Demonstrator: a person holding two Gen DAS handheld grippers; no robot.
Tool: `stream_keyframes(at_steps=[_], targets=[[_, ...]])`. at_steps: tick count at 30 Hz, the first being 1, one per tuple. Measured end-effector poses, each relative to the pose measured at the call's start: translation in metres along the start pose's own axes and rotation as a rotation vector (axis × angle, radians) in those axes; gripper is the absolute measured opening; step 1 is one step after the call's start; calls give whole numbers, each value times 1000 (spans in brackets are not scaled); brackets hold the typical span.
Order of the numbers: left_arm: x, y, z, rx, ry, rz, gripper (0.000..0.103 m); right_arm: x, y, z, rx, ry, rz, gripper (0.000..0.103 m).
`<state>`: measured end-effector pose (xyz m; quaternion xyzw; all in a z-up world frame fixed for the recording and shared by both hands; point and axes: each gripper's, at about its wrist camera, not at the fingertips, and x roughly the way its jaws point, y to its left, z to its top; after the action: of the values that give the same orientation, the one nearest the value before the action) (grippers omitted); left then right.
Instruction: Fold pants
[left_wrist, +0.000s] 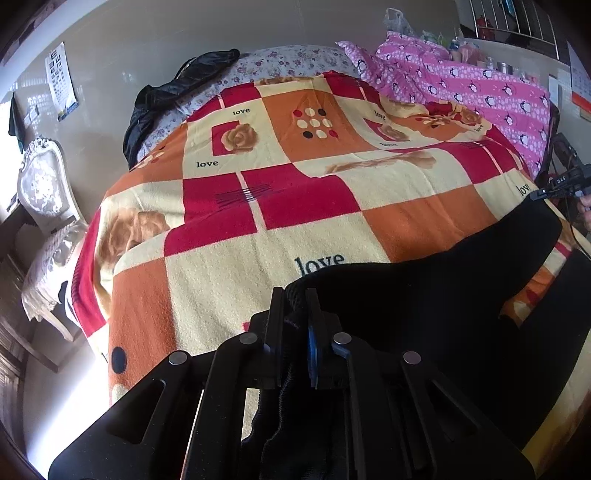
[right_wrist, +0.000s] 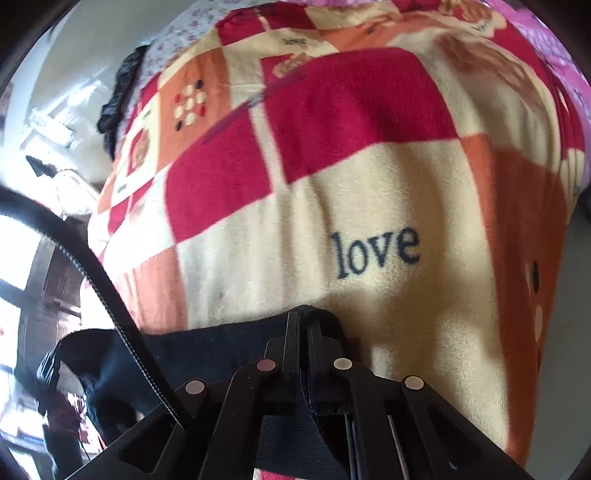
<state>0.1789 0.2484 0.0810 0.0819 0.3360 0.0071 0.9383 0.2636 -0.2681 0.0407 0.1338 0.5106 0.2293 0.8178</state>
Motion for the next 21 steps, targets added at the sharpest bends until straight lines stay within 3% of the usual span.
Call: stream_keyframes(at_steps=[5, 11, 17, 21], targets=[[-41, -9, -10, 36, -61, -10, 8, -51, 20, -26, -117, -104, 60, 2], [-98, -2, -55, 21, -142, 0, 8, -104, 42, -108, -287, -183, 107, 2], [-120, 17, -120, -74, -138, -21, 8, -114, 34, -184, -421, -158, 87, 2], [-117, 14, -154, -94, -88, -74, 9, -109, 24, -221, -474, -113, 49, 2]])
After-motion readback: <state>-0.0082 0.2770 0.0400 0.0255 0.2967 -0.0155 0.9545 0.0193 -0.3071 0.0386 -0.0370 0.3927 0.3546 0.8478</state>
